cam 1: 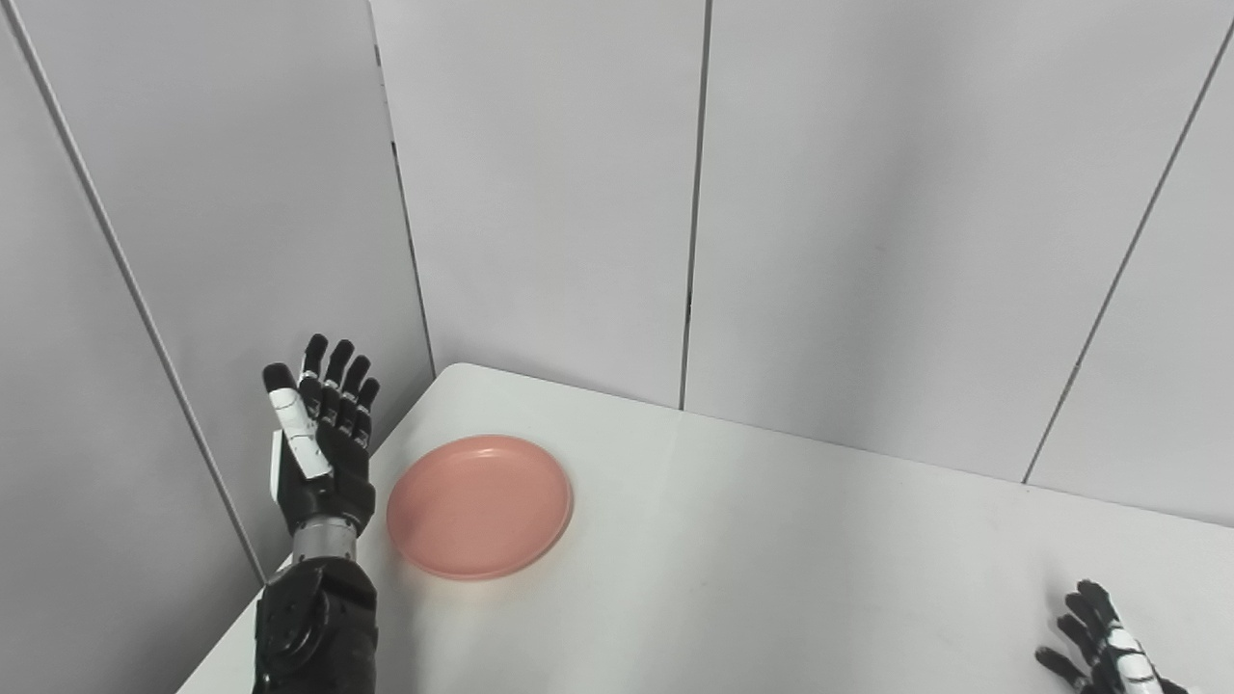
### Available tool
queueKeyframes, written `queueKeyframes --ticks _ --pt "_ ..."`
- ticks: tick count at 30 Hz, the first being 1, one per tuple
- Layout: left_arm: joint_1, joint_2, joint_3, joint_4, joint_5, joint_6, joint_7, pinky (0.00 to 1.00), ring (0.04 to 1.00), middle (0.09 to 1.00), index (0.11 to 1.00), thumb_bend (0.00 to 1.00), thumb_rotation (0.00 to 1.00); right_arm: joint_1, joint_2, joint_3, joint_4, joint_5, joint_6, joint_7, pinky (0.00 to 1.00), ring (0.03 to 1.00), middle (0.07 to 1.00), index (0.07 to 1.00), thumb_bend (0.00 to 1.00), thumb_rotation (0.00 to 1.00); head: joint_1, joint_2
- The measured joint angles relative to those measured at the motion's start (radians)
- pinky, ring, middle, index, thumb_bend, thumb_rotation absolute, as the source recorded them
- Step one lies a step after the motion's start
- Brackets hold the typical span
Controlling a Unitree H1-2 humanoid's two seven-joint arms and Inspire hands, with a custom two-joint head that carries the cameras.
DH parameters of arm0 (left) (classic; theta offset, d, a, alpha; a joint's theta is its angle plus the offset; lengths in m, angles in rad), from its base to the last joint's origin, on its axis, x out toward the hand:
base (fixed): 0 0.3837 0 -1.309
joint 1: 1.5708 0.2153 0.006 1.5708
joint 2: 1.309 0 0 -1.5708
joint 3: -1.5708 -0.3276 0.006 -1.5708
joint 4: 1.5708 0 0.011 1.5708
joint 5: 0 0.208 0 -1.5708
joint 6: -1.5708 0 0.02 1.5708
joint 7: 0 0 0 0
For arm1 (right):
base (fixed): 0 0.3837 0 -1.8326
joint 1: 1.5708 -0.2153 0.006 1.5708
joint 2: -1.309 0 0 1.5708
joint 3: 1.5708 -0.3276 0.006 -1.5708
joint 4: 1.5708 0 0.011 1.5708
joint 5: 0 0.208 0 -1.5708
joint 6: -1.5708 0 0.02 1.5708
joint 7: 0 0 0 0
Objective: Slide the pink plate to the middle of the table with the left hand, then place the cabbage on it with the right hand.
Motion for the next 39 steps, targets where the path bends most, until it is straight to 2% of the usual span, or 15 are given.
queueKeyframes --ticks 4,8,14,23,30,39 --pt "0.0 0.019 0.003 0.036 -0.022 0.005 -0.004 0.99 0.956 0.954 0.943 0.88 0.94 0.0 0.0 0.001 -0.002 -0.009 0.0 -0.001 1.0 1.0 1.0 1.0 0.37 1.0 0.002 0.002" --pt "0.0 0.03 0.007 0.085 -0.028 0.006 -0.015 0.98 0.961 0.962 0.947 0.88 0.95 0.001 0.0 0.0 -0.003 -0.006 0.001 -0.001 1.0 1.0 1.0 1.0 0.34 1.0 0.003 0.002" --pt "0.0 0.046 0.012 0.131 -0.049 0.014 -0.031 0.99 0.968 0.969 0.956 0.86 0.96 0.001 0.004 -0.002 -0.003 0.003 0.002 -0.001 1.0 1.0 1.0 1.0 0.35 1.0 0.009 0.006" --pt "-0.008 0.053 0.024 0.195 -0.05 0.018 -0.036 0.98 0.966 0.968 0.964 0.87 0.93 0.002 0.005 -0.002 -0.006 0.001 0.006 -0.003 1.0 1.0 1.0 1.0 0.4 1.0 0.009 0.008" --pt "-0.016 0.058 0.032 0.273 -0.05 0.017 -0.069 1.0 0.981 0.98 0.982 0.89 0.93 0.006 0.007 -0.003 -0.022 -0.009 0.014 -0.005 1.0 1.0 1.0 1.0 0.36 1.0 0.008 0.011" --pt "-0.028 0.069 0.052 0.326 -0.05 0.017 -0.072 0.99 0.968 0.975 0.984 0.9 0.92 0.009 0.008 -0.003 -0.032 -0.009 0.025 -0.013 1.0 1.0 1.0 1.0 0.33 1.0 0.011 0.021"
